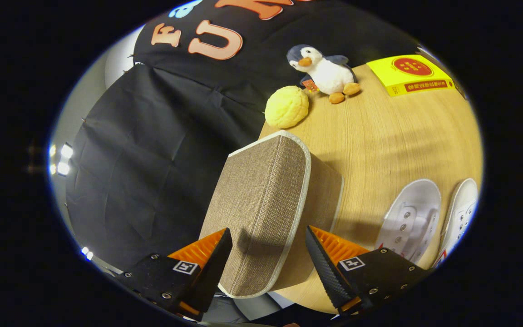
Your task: Open the storage box then place both shoes into the box .Put the left shoe in first, then the right shoe, with the right side of both shoes facing outward in a uniform manner.
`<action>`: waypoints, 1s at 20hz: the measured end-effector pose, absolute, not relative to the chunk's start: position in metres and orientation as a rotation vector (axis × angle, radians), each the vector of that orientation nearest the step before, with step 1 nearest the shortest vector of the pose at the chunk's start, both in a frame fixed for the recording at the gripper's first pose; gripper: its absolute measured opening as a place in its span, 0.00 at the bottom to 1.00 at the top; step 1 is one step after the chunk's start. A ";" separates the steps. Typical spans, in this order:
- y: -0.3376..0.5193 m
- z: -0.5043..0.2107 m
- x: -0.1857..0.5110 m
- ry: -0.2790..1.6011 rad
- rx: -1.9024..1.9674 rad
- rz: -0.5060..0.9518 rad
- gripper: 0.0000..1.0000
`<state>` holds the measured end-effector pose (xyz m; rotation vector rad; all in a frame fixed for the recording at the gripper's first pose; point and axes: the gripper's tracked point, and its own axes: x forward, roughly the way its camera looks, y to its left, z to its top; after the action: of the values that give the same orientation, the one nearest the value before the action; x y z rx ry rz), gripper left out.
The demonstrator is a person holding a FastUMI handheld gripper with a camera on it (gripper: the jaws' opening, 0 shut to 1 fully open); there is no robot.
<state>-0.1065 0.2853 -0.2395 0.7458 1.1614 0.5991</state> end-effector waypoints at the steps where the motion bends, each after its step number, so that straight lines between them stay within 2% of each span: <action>1: 0.290 -0.239 -0.106 1.168 0.769 0.609 0.97; 10: 0.303 -0.245 -0.111 1.237 0.870 0.638 0.96; 14: 0.288 -0.220 -0.111 1.242 0.932 0.645 0.82; 18: 0.287 -0.178 -0.103 1.170 1.009 0.672 0.64; 19: 0.290 -0.173 -0.094 1.139 1.006 0.672 0.53; 20: 0.297 -0.162 -0.089 1.111 1.012 0.693 0.47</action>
<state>-0.0887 0.2972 -0.1623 1.0118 1.1106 0.6929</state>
